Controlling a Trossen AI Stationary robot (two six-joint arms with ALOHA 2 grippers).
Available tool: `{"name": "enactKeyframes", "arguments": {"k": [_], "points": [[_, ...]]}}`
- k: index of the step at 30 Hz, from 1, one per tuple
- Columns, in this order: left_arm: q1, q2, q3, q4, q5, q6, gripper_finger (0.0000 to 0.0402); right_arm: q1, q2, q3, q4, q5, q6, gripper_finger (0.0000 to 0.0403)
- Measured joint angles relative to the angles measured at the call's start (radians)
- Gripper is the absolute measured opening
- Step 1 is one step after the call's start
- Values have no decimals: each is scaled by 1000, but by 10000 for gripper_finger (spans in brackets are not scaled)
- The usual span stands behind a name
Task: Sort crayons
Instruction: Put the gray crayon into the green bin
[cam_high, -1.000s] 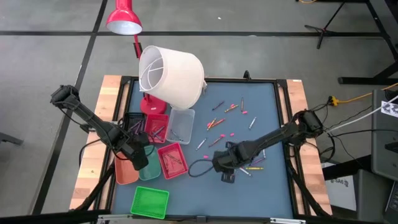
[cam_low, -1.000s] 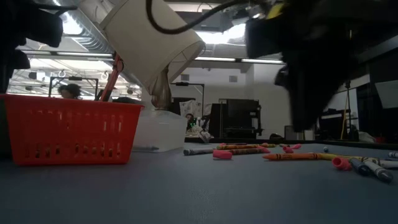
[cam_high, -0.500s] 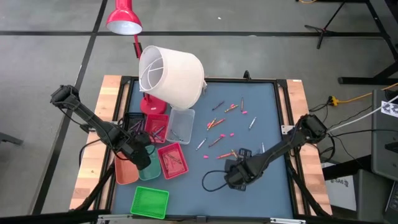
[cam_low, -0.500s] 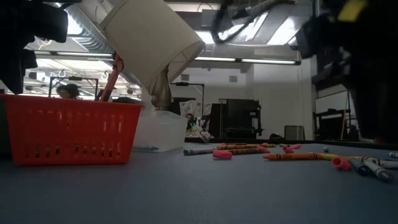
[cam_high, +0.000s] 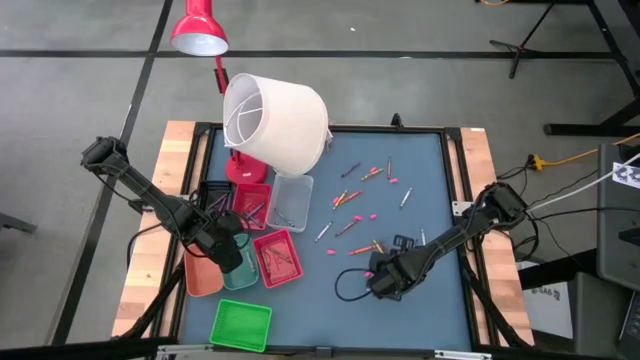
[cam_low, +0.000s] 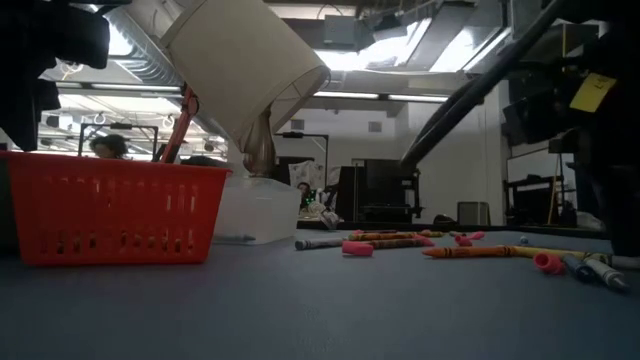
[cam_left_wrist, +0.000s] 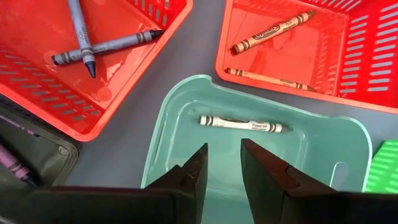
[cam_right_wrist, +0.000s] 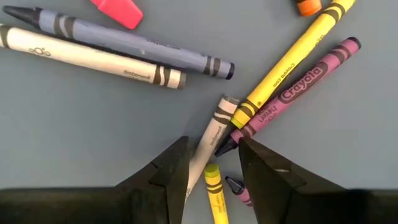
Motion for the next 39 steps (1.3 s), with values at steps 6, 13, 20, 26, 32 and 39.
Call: {"name": "enactKeyframes", "arguments": {"k": [6,13,20,26,32,39], "points": [[0,0,0,0,-26,0,80,0,0,0,20,0,-2,112],[0,0,0,12,-76,1,80,-1,3,-1,63,-12,-3,44],[0,0,0,58,-101,47,80,-1,2,-2,73,-11,-10,20],[0,0,0,91,-103,60,80,-1,2,-2,71,-8,-12,29],[0,0,0,137,-122,63,80,0,2,-2,70,16,-12,13],[0,0,0,245,-187,147,80,0,3,-2,72,19,-13,10]]}}
